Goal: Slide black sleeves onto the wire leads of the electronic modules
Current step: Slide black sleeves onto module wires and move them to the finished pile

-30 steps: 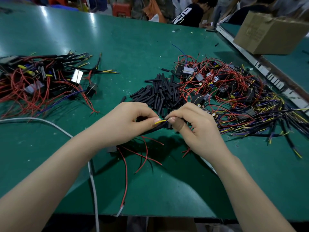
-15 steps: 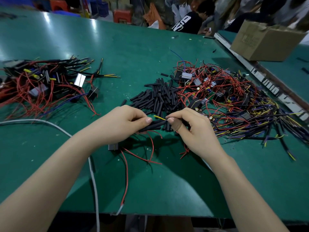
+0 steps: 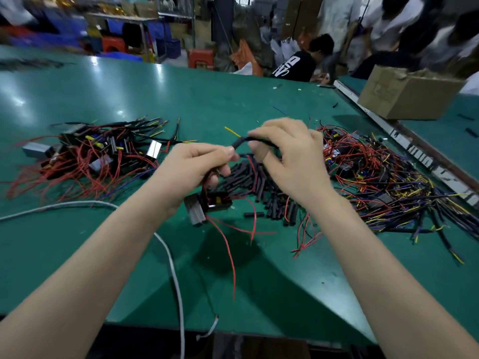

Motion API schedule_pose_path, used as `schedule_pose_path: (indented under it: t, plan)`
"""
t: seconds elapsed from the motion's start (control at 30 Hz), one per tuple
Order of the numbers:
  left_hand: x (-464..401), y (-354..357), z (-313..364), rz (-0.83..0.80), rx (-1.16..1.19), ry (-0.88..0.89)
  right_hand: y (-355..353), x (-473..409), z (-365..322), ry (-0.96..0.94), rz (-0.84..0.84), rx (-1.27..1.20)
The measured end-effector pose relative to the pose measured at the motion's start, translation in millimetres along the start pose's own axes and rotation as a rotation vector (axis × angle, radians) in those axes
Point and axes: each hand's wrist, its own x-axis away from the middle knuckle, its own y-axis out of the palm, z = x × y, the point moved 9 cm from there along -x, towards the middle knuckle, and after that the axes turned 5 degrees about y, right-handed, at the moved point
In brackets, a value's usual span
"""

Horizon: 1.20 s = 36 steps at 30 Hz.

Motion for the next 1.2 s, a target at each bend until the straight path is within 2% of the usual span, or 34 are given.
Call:
schedule_pose_path:
  t: [0.07,0.13,0.2,0.27,0.3,0.37,0.53,0.6,0.7,0.8,0.93,1.03,1.13,1.2]
  plan:
    - [-1.3,-17.4,5.3,0.124,0.079,0.021,-6.5,1.3,-20.6,-0.017,0.177,0.019]
    - [0.6,-32.7,6.7,0.223,0.129,0.037,2.7,9.4,-37.2,-0.023,0.232,-0.09]
    - [5.5,-46.1,6.2,0.313,0.161,0.063,35.1,16.6,-43.2,0.048,0.046,-0.269]
    - [11.2,-57.2,1.5,0.384,0.211,0.062,81.1,29.8,-43.1,0.217,-0.289,-0.395]
    - [14.0,-61.7,-2.9,0.417,0.243,0.045,100.8,39.4,-44.5,0.265,-0.43,-0.39]
    - [17.9,-70.3,-10.8,0.473,0.307,0.007,124.0,52.4,-50.5,0.253,-0.566,-0.3]
    - [16.0,-77.3,-28.3,0.444,0.688,-0.092,130.1,48.9,-63.4,0.038,-0.478,0.032]
    - [14.5,-78.0,-33.3,0.407,0.753,-0.141,127.2,45.3,-67.7,-0.037,-0.43,0.114]
    - [11.6,-81.8,-34.7,0.386,0.791,-0.17,128.4,36.2,-74.3,-0.094,-0.426,0.112]
    - [4.3,-102.6,-23.9,0.494,0.824,-0.078,135.3,29.3,-79.6,-0.001,-0.515,-0.021]
    - [-16.7,-126.2,-11.5,0.602,0.776,-0.005,139.7,18.6,-89.7,0.201,-0.496,-0.253]
    - [-36.2,-150.3,-13.6,0.759,0.69,0.005,153.6,16.9,-89.0,0.305,-0.528,-0.229]
    - [-57.8,-180.8,-17.6,0.897,0.454,-0.073,166.2,20.4,-89.7,0.364,-0.567,-0.247]
    - [-74.3,-188.3,-22.3,0.881,0.221,-0.143,175.0,21.4,-94.0,0.37,-0.578,-0.248]
